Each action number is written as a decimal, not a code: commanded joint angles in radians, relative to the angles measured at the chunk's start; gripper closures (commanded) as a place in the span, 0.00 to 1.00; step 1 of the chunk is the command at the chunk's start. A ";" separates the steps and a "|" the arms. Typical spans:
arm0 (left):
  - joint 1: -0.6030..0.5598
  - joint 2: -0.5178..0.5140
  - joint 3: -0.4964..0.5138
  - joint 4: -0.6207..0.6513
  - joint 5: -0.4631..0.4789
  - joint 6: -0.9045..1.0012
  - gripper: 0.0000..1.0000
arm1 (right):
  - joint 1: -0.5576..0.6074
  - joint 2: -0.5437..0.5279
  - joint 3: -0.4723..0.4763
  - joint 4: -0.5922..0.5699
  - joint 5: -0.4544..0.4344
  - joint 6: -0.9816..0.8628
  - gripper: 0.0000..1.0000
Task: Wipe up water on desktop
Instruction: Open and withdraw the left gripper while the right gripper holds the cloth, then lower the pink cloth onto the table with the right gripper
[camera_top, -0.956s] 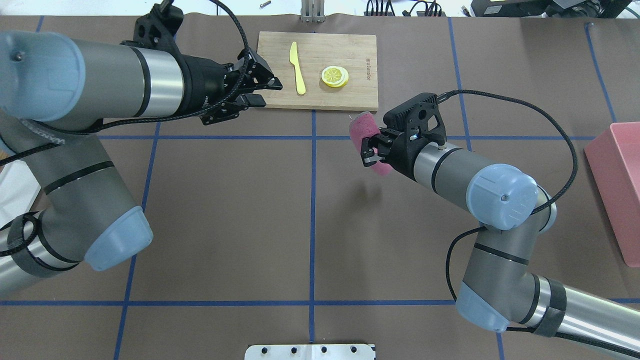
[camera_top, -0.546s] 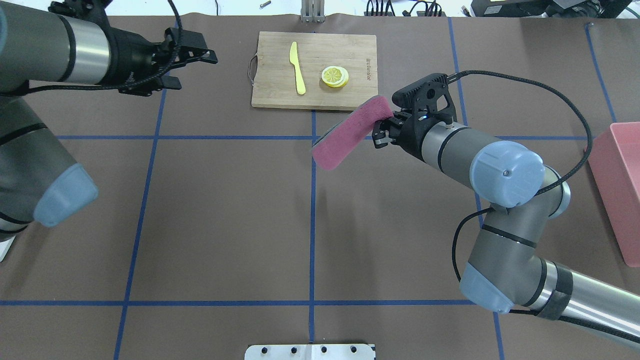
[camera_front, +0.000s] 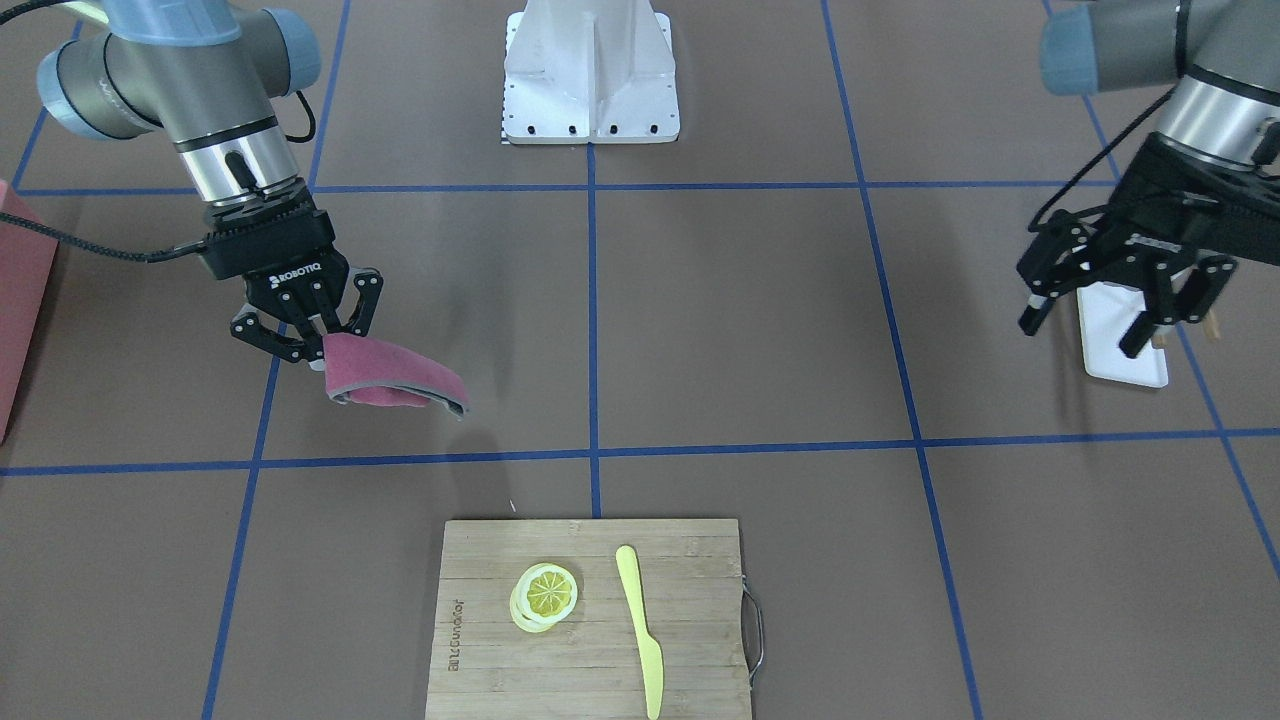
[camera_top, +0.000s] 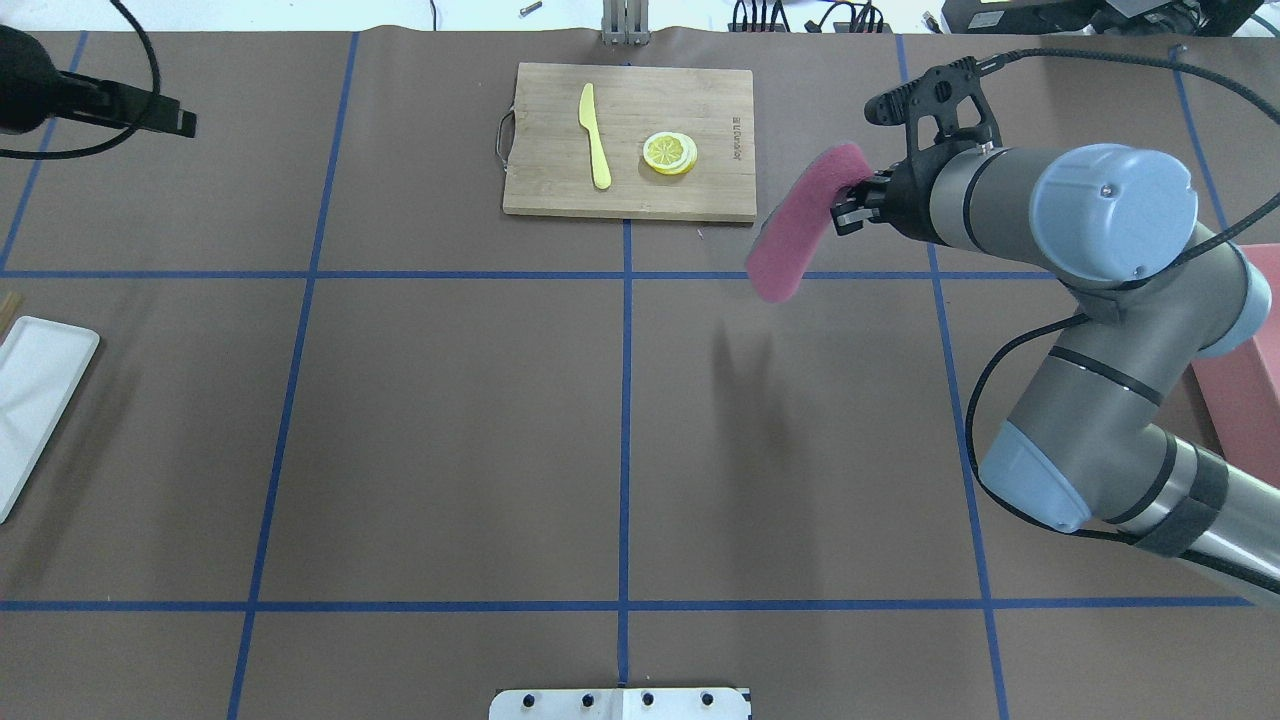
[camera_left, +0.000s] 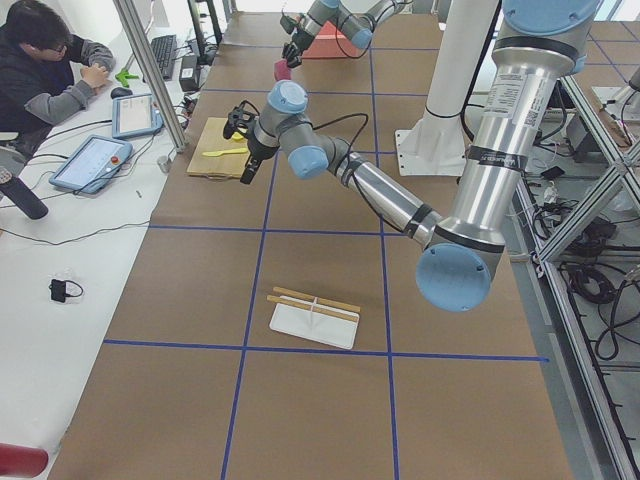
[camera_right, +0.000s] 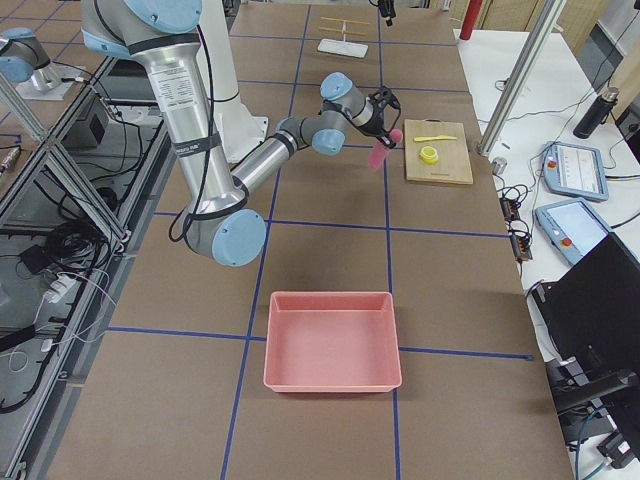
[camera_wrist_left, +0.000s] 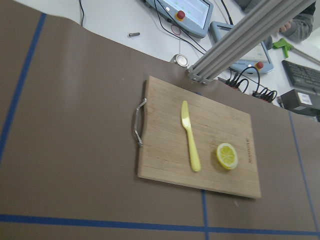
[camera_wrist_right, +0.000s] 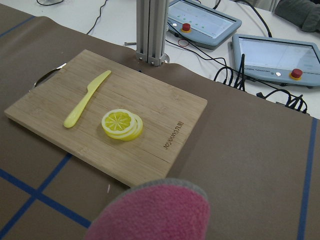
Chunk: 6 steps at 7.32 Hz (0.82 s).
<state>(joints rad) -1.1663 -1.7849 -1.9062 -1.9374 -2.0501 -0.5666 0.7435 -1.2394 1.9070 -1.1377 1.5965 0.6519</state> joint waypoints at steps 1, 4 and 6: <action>-0.279 0.036 0.118 0.218 -0.127 0.531 0.02 | 0.019 -0.028 0.142 -0.365 0.016 -0.021 1.00; -0.482 0.033 0.446 0.255 -0.236 0.969 0.02 | 0.014 -0.032 0.156 -0.633 0.014 -0.018 1.00; -0.583 0.041 0.501 0.247 -0.252 1.035 0.02 | 0.001 0.009 0.057 -0.688 0.008 -0.011 1.00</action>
<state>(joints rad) -1.6839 -1.7499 -1.4420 -1.6869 -2.2884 0.4326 0.7533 -1.2572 2.0326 -1.7946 1.6089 0.6356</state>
